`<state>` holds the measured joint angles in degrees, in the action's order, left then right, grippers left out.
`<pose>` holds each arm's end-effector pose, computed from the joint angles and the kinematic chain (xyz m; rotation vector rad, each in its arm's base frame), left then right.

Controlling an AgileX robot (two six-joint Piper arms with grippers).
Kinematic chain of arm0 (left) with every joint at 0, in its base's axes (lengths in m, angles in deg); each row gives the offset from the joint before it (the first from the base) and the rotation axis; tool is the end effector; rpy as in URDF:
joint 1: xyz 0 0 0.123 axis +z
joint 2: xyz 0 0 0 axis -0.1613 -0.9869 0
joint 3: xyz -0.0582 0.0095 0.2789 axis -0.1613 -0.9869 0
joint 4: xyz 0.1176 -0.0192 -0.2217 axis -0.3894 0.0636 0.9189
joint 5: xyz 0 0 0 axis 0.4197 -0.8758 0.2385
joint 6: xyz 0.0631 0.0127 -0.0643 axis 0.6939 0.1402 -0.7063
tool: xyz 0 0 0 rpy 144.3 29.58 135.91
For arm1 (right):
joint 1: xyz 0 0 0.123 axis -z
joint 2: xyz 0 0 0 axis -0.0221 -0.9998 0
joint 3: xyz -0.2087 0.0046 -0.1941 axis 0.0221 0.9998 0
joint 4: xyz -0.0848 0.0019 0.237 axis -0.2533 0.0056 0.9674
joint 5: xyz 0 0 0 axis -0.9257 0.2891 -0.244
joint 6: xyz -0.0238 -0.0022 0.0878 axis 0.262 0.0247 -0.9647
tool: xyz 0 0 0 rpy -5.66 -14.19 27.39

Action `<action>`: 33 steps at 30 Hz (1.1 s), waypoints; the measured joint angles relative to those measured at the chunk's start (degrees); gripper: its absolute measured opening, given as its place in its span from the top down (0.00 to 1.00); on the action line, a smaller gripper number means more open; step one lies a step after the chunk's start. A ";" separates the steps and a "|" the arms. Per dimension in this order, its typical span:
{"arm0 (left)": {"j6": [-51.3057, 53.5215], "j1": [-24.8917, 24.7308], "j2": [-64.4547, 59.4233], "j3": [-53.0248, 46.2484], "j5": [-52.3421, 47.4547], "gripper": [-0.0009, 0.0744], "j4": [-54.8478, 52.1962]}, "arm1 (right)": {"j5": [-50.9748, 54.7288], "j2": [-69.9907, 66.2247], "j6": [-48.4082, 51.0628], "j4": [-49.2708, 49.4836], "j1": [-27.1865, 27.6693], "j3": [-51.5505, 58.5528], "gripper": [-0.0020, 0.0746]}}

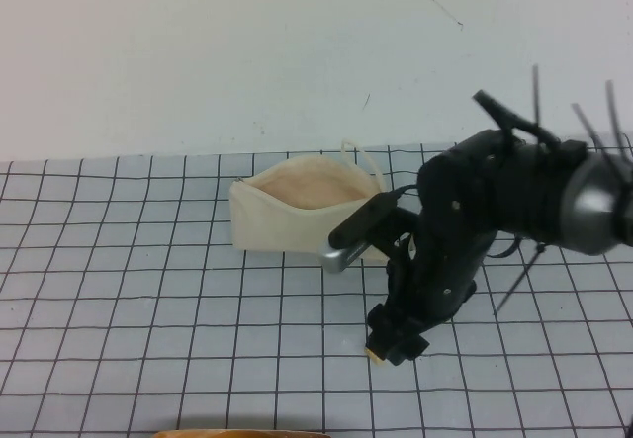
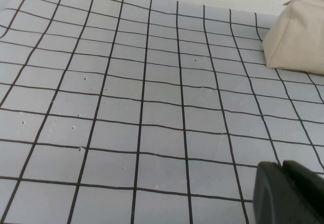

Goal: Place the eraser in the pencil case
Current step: Pick up the eraser from the table, then place the eraser on the pencil case

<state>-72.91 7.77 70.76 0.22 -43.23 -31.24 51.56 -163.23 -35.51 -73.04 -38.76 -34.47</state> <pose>0.0536 -0.0045 0.1769 -0.1606 1.8210 -0.2099 0.3220 0.2491 0.1994 -1.1654 2.6217 0.1215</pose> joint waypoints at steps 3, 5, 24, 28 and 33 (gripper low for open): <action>0.00 0.00 0.00 0.00 0.00 0.99 0.00 | 0.00 -3.15 2.09 0.00 0.00 -2.29 0.30; 0.00 0.00 0.00 0.00 0.00 0.99 0.00 | 0.00 -5.02 2.61 0.00 0.00 -3.92 0.30; 0.00 0.00 0.00 0.00 0.00 0.99 0.00 | 0.97 -12.80 2.81 2.61 0.00 -10.27 0.55; 0.00 0.00 0.00 0.00 0.00 0.99 0.00 | 3.60 -11.48 2.44 2.82 0.00 -12.22 0.57; 0.00 0.00 0.00 0.00 0.00 0.99 0.00 | 4.95 -8.01 2.44 2.82 0.00 -20.02 0.57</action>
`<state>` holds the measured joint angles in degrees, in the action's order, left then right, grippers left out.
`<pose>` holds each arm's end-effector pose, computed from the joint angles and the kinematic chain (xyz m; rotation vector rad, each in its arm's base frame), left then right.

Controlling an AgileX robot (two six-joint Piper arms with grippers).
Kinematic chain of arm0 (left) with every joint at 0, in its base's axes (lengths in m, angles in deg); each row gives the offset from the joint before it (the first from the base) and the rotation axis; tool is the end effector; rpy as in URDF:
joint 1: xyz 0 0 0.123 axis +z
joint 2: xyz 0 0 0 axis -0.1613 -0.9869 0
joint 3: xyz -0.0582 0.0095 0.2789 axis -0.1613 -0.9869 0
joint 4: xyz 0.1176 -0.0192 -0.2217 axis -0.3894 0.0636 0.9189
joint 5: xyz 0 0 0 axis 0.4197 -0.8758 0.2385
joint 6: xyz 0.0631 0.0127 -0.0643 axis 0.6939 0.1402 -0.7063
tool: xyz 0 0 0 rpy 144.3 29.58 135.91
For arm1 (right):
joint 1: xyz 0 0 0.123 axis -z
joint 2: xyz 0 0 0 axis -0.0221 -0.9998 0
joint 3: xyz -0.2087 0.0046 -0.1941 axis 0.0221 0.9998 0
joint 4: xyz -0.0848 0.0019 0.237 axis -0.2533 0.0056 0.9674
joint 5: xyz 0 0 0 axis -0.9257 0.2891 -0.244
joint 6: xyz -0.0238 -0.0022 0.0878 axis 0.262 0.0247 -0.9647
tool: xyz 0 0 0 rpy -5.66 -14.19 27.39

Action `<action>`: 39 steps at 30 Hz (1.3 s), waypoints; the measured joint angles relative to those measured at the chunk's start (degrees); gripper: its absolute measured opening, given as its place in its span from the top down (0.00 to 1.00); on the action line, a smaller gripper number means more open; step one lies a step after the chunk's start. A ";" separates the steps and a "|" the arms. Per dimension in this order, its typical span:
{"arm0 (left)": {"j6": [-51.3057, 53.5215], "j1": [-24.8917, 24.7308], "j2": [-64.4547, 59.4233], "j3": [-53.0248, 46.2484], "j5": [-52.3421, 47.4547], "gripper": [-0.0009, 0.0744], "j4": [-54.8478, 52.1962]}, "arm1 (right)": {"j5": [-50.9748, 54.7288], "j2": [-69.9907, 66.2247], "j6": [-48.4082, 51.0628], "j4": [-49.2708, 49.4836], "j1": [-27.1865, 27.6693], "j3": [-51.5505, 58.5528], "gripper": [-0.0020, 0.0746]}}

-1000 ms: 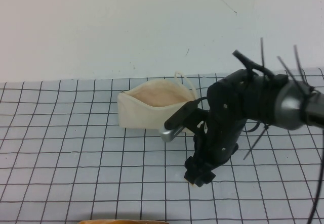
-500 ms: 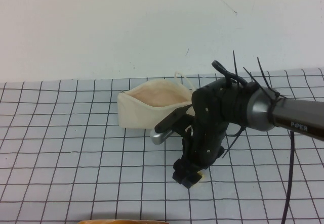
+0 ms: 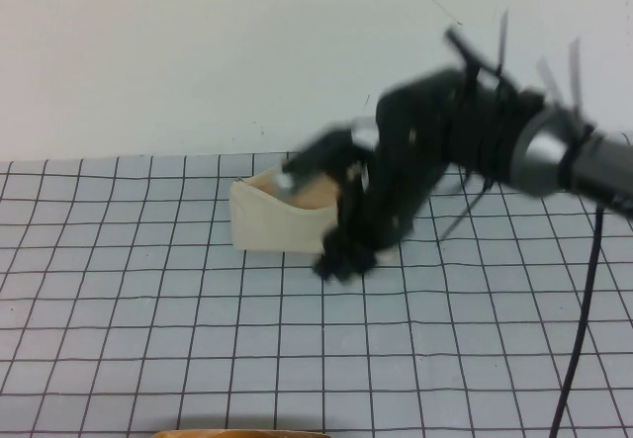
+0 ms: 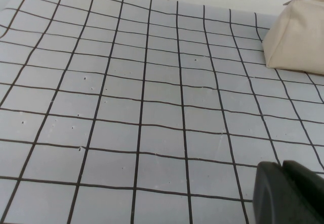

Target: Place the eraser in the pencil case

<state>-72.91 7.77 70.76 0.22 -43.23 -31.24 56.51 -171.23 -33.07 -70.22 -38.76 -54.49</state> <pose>0.0536 -0.0045 0.1769 -0.1606 1.8210 -0.2099 0.3636 0.2858 0.2323 -1.1496 2.4998 0.2092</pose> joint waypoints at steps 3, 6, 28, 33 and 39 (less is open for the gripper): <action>0.00 0.00 0.00 0.00 0.00 0.99 0.00 | -2.50 0.98 0.99 0.00 0.00 -5.78 0.57; 0.00 0.00 0.00 0.00 0.00 0.99 0.00 | -8.01 0.77 1.25 -1.68 0.00 -10.26 0.57; 0.00 0.00 0.00 0.00 -0.02 0.99 0.00 | -15.16 0.04 -1.39 -5.75 1.02 -13.72 0.61; 0.00 0.00 0.00 0.00 -0.02 0.99 0.00 | -12.63 10.26 -2.70 -5.04 1.02 -12.86 0.92; 0.00 0.00 0.00 0.00 -0.02 0.99 0.00 | -15.56 25.18 0.29 -0.79 1.02 0.62 0.97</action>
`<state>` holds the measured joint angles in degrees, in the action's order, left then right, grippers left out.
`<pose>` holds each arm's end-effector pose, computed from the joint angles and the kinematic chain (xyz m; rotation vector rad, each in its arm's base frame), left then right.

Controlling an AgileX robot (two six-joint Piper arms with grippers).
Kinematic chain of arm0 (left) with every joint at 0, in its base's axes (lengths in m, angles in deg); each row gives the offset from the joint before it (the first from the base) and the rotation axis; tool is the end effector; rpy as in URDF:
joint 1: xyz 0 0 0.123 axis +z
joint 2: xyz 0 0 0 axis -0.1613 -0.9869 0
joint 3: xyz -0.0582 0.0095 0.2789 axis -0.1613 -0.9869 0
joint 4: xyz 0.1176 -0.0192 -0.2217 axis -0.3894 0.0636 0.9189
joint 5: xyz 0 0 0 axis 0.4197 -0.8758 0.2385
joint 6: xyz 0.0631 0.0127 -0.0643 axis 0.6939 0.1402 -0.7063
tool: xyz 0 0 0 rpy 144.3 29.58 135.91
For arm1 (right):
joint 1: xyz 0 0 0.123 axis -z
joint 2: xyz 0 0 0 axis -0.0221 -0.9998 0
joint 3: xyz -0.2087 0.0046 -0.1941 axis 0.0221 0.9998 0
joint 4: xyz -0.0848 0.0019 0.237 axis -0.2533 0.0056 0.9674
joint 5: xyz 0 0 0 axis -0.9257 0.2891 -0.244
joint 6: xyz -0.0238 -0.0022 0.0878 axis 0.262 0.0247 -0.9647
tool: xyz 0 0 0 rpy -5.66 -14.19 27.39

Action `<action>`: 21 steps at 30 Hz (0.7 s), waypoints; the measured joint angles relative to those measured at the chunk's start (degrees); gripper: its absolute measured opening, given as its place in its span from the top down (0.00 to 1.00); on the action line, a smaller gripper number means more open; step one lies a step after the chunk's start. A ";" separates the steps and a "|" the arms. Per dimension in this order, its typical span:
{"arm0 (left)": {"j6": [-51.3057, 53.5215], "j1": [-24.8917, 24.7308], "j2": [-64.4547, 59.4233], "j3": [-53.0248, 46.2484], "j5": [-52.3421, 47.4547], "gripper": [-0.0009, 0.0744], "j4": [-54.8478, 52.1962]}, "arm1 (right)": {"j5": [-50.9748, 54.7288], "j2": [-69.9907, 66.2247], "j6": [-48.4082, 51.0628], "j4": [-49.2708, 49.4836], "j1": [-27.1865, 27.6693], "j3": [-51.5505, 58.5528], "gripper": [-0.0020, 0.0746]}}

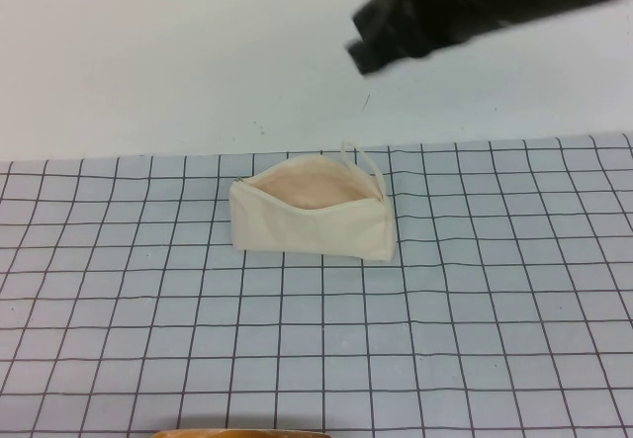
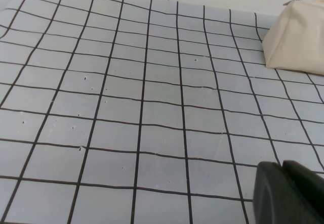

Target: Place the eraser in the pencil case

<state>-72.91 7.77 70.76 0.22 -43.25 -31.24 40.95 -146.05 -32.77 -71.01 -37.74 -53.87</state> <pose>0.0536 -0.0045 0.1768 -0.1606 1.8213 -0.2099 0.3085 0.2323 0.4356 -0.8510 1.8640 0.3136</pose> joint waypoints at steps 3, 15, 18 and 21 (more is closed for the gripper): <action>0.00 0.00 0.00 0.00 0.00 0.99 0.00 | -3.26 7.92 4.04 3.48 0.00 10.11 0.97; 0.00 0.00 0.00 0.00 0.00 0.99 0.00 | -3.04 35.20 7.05 -0.88 0.00 41.86 0.97; 0.00 0.00 0.00 0.00 0.00 0.99 0.00 | -0.91 41.85 7.05 -3.41 0.00 47.93 0.97; 0.00 0.00 0.00 0.00 0.00 0.99 0.00 | -2.83 48.39 7.05 -4.93 0.00 53.78 0.97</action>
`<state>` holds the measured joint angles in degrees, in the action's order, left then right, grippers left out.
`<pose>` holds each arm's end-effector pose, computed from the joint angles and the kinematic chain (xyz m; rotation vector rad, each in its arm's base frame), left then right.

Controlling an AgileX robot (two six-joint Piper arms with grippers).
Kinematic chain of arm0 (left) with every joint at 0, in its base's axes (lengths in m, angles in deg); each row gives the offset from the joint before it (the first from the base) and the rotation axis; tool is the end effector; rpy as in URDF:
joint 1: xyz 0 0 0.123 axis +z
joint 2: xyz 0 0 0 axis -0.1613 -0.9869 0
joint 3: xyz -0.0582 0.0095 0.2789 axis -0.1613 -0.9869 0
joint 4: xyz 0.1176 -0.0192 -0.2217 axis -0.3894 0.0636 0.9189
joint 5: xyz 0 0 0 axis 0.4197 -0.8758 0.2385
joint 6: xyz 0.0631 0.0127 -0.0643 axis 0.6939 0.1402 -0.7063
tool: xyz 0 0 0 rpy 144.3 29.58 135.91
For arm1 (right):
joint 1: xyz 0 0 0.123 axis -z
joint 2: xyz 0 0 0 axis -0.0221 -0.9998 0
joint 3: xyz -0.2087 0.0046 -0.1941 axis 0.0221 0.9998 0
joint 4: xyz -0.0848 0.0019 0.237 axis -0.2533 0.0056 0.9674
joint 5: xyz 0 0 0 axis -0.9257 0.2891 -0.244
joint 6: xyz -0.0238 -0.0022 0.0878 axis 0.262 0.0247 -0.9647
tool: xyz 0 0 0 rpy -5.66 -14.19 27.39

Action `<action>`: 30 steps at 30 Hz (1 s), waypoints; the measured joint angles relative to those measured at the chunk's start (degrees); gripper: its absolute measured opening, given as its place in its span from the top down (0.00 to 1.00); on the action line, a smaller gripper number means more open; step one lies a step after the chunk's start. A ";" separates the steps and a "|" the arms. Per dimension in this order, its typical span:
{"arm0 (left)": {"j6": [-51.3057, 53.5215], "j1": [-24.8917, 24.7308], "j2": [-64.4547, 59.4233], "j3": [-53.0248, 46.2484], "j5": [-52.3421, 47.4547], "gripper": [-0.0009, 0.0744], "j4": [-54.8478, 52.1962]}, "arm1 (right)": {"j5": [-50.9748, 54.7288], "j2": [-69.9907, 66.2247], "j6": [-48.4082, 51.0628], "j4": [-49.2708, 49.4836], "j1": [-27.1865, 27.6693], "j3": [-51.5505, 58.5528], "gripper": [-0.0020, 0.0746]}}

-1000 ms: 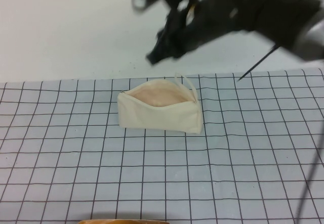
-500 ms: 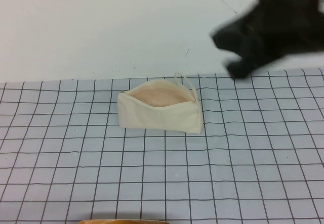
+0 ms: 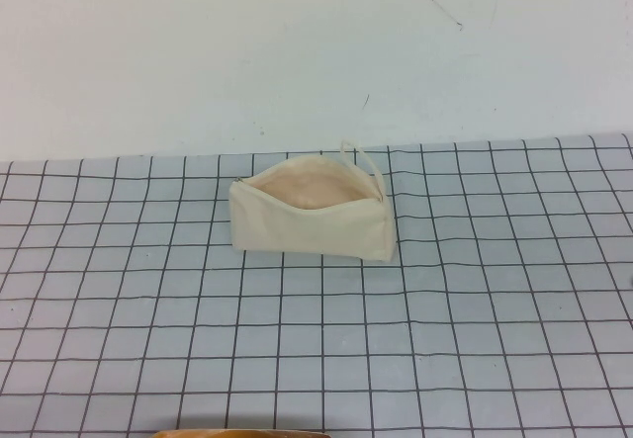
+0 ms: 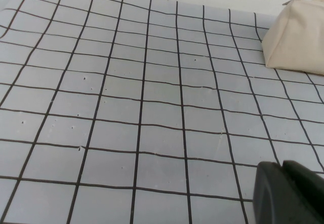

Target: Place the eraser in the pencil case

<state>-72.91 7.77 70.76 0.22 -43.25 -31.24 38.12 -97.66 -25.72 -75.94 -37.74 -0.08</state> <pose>0.0536 -0.0045 0.1768 -0.1606 1.8213 -0.2099 0.1303 0.0945 0.3641 -1.0122 1.8208 0.1356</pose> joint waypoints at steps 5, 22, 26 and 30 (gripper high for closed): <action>0.00 0.00 0.00 0.00 0.00 0.99 0.00 | -4.74 10.15 -0.11 -0.69 0.00 9.69 0.97; 0.00 0.00 0.00 0.00 -0.10 0.99 0.00 | -15.44 40.73 -1.24 -1.16 13.29 40.01 0.97; 0.00 0.00 0.00 0.00 -0.10 0.99 0.00 | -15.95 46.71 -5.01 -1.04 23.33 44.50 0.97; 0.00 0.00 0.00 0.00 -0.10 0.99 0.00 | -16.77 47.50 -8.40 -0.67 28.68 48.71 0.97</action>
<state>-72.91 7.77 70.76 0.22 -43.35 -31.24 21.35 -50.17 -34.13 -76.61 -9.06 48.63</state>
